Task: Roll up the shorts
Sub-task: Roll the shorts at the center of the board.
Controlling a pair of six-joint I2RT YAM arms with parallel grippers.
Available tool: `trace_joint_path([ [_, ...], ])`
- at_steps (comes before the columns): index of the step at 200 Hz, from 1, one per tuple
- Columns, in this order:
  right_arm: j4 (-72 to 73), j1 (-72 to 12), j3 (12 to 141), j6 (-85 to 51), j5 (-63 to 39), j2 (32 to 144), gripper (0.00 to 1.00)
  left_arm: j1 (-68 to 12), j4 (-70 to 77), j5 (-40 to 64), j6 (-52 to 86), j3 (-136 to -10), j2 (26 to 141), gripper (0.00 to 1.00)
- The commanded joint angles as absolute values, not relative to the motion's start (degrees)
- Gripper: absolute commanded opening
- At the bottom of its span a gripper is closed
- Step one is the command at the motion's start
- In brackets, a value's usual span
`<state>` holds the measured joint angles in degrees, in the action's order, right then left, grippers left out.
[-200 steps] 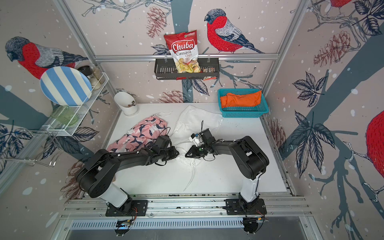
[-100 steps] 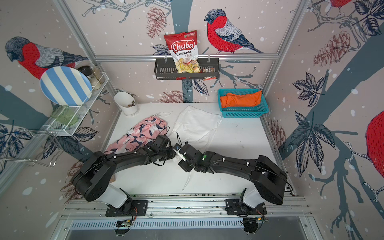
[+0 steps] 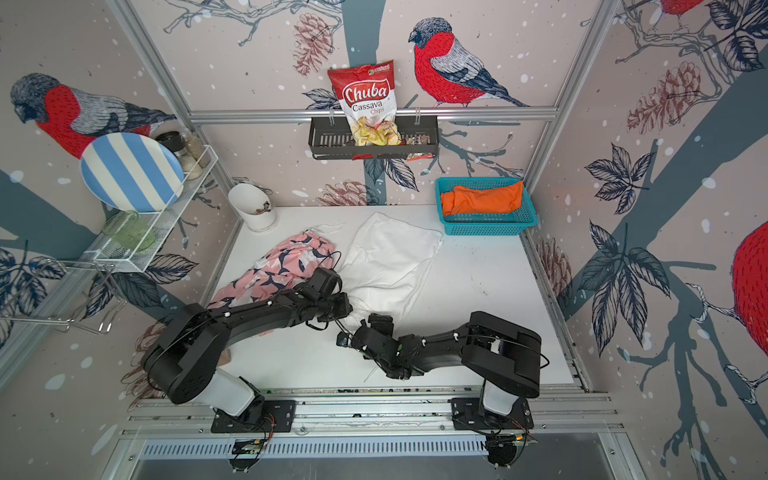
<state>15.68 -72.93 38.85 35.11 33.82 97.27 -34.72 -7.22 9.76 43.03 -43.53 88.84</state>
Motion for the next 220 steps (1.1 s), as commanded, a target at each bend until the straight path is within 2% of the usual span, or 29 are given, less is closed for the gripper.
trace_joint_path([
  [1, 23.22, -72.82, 37.36, 41.32, 40.00, 100.02, 0.72, -34.63, -9.37, 11.12, 41.26, -44.39, 89.21, 0.17],
  [9, 26.04, -72.86, 36.63, 43.29, 42.63, 101.28, 0.71, -34.63, -9.65, 11.08, 41.05, -44.52, 89.25, 0.17],
  [27, 32.53, -73.38, 34.30, 47.25, 46.53, 102.95, 0.59, -34.63, -9.81, 11.41, 40.86, -44.60, 89.21, 0.17],
  [47, 34.00, -74.47, 33.25, 46.49, 46.93, 102.49, 0.23, -34.54, -10.01, 11.65, 40.55, -44.78, 89.47, 0.18],
  [71, 26.89, -75.66, 34.92, 40.39, 45.83, 101.15, 0.00, -34.20, -10.40, 10.98, 40.48, -44.83, 89.26, 0.22],
  [87, 17.91, -76.33, 37.49, 32.82, 42.38, 99.20, 0.00, -33.95, -11.15, 9.20, 40.19, -44.76, 88.63, 0.29],
  [114, 4.36, -75.66, 41.65, 18.46, 29.72, 94.51, 0.00, -33.00, -14.23, 3.94, 39.24, -44.49, 86.97, 0.43],
  [152, -4.10, -69.50, 46.98, 2.50, 5.24, 93.50, 0.00, -30.99, -17.31, 1.05, 38.51, -43.31, 81.97, 0.55],
  [179, -0.21, -61.87, 46.07, -7.78, -12.53, 95.32, 0.00, -30.76, -19.48, 1.39, 38.17, -43.24, 78.11, 0.61],
  [195, 6.56, -56.53, 43.44, -14.98, -25.36, 96.81, 0.00, -30.72, -21.01, 1.49, 38.13, -43.59, 76.07, 0.64],
  [220, 18.13, -49.91, 39.13, -26.68, -39.11, 99.59, 0.00, -30.76, -22.24, 1.84, 37.97, -43.99, 74.41, 0.66],
])
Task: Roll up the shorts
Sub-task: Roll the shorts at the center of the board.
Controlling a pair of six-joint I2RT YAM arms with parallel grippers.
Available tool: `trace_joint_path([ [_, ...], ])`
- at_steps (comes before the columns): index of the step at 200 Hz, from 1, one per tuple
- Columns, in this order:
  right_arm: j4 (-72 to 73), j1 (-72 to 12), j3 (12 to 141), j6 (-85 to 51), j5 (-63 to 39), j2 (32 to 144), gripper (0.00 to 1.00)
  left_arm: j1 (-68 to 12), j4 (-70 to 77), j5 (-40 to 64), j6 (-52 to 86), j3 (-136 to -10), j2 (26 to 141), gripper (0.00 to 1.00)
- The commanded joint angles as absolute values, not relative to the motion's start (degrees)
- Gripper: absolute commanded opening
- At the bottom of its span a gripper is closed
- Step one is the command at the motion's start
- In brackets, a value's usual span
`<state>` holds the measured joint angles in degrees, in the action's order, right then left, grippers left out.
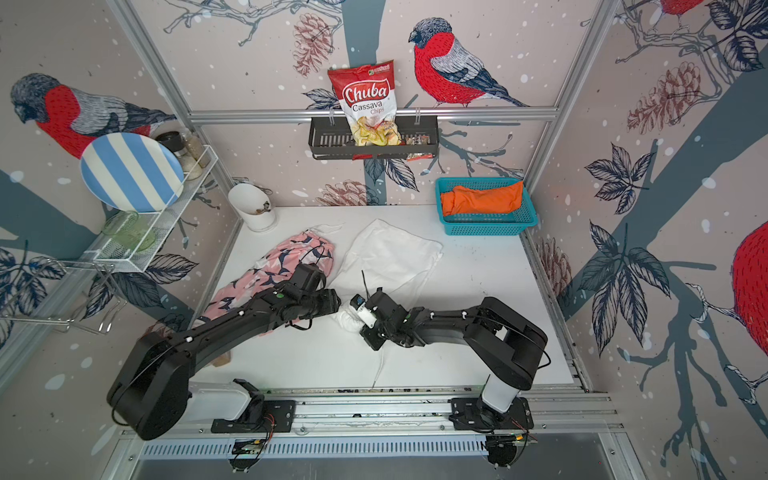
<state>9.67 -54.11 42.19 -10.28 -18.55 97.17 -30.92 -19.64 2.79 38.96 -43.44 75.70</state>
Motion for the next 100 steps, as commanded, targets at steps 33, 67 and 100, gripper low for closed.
trace_joint_path([
  [33, 35.39, -42.73, 34.81, -44.27, -52.25, 104.94, 0.00, -32.50, -20.46, 4.02, 38.54, -44.67, 75.50, 0.67],
  [67, 43.38, -37.75, 32.13, -54.34, -55.61, 109.42, 0.00, -35.52, -18.35, 4.08, 38.76, -48.32, 80.50, 0.67],
  [100, 37.55, -36.26, 32.47, -51.68, -53.52, 109.56, 0.00, -36.05, -17.64, 1.00, 37.22, -52.50, 88.94, 0.60],
])
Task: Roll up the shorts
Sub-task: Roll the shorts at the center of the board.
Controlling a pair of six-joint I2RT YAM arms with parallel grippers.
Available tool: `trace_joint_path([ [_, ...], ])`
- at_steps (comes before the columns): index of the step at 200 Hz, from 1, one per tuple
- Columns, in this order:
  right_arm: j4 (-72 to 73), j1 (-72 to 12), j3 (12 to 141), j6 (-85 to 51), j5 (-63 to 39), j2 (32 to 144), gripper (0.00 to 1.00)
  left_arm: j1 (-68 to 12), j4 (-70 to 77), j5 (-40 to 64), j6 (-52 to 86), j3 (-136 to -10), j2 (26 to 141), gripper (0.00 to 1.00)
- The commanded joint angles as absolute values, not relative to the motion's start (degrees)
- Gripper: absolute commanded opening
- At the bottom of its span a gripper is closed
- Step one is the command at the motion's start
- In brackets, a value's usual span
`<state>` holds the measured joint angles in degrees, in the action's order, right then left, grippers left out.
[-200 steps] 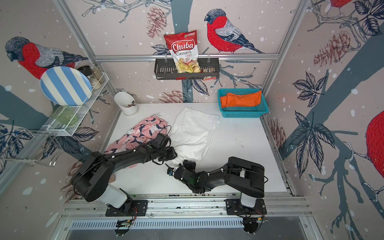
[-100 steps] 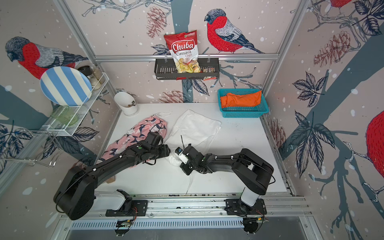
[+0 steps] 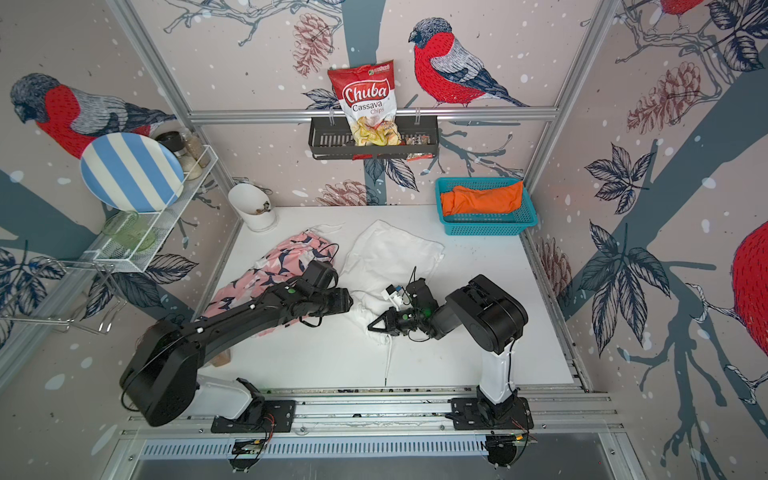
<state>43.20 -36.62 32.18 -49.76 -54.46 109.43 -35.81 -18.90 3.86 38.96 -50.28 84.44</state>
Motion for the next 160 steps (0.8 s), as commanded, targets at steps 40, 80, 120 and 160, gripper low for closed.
trace_joint_path([
  [40, 14.30, -37.81, 37.02, -37.64, -40.60, 102.32, 0.29, -34.12, -16.76, -0.30, 35.02, -53.23, 97.38, 0.44],
  [80, -10.53, -41.45, 44.52, -24.01, -12.13, 90.31, 0.60, -33.14, -15.30, 0.87, 33.64, -51.53, 99.31, 0.42],
  [120, -21.65, -55.75, 53.63, -11.62, 19.79, 88.08, 0.72, -33.13, -14.14, 1.80, 33.64, -50.08, 99.89, 0.42],
  [160, -19.25, -67.22, 56.93, 0.09, 29.73, 92.16, 0.73, -33.14, -14.17, 2.20, 33.37, -49.72, 99.93, 0.43],
])
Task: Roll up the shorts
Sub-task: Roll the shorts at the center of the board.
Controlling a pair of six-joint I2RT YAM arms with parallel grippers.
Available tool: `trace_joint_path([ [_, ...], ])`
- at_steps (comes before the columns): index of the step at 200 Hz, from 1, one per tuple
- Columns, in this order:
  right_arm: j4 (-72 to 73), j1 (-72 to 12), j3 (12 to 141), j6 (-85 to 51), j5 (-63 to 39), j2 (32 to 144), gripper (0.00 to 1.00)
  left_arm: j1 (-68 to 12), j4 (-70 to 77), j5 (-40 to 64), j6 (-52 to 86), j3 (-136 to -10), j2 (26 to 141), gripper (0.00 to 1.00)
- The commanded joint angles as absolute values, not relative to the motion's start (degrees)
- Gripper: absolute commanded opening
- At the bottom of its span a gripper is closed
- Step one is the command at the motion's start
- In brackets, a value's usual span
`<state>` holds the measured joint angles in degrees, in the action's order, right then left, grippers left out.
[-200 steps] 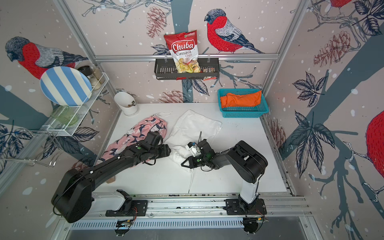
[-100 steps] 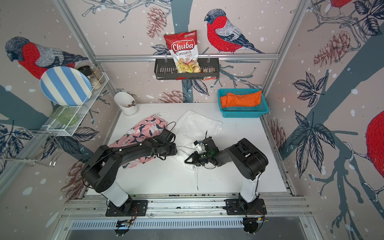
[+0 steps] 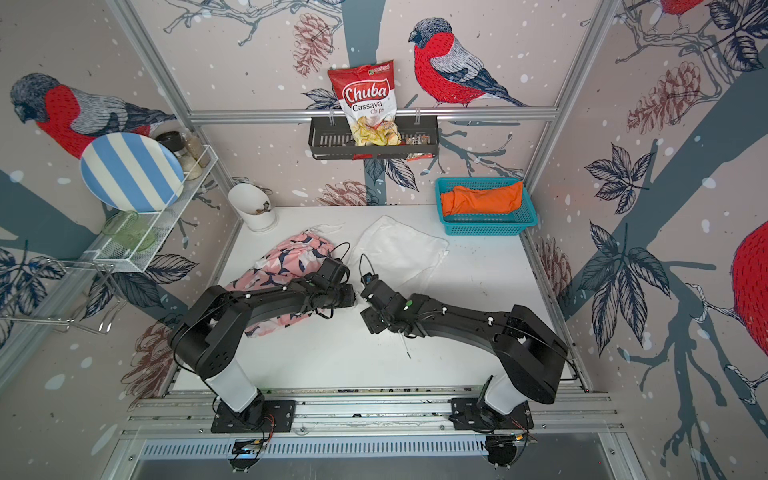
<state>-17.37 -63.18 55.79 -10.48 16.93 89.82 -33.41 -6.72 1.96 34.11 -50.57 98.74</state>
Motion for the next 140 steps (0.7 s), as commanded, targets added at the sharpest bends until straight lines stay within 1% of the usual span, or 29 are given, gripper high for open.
trace_joint_path([
  [1, -19.12, -67.31, 56.94, 0.31, 29.76, 92.31, 0.73, -33.14, -14.16, 2.20, 33.34, -49.73, 99.93, 0.43],
  [40, -16.98, -67.16, 57.54, 4.16, 29.72, 99.78, 0.73, -32.87, -14.50, 2.76, 32.96, -49.89, 100.15, 0.43],
  [52, -16.19, -66.48, 57.00, 4.41, 27.69, 101.47, 0.73, -32.81, -14.57, 2.98, 32.89, -49.89, 100.14, 0.45],
  [64, -16.36, -65.41, 57.10, 4.02, 25.31, 102.94, 0.70, -32.78, -14.56, 3.16, 32.83, -49.69, 100.05, 0.46],
  [74, -17.11, -64.80, 57.71, 3.22, 23.63, 104.19, 0.65, -32.70, -14.57, 3.08, 32.83, -49.61, 99.83, 0.46],
  [83, -17.33, -64.13, 58.04, 2.13, 22.35, 104.91, 0.57, -32.53, -14.36, 3.08, 32.82, -49.26, 99.63, 0.47],
  [98, -17.24, -62.69, 57.93, -0.05, 19.22, 105.18, 0.42, -32.17, -14.08, 2.99, 32.96, -48.94, 99.24, 0.48],
  [104, -17.16, -62.06, 57.71, -0.91, 17.74, 105.13, 0.34, -32.08, -14.22, 2.76, 33.07, -48.87, 98.83, 0.49],
  [117, -16.80, -60.69, 57.16, -2.84, 14.30, 104.44, 0.21, -31.98, -14.86, 1.51, 33.28, -48.54, 97.16, 0.55],
  [126, -16.57, -59.75, 56.83, -3.85, 10.51, 103.72, 0.16, -31.84, -15.73, 0.65, 33.52, -48.45, 95.44, 0.60],
  [140, -16.12, -57.67, 56.54, -5.59, 3.42, 101.95, 0.11, -31.72, -17.41, -0.87, 33.62, -48.60, 92.49, 0.63],
])
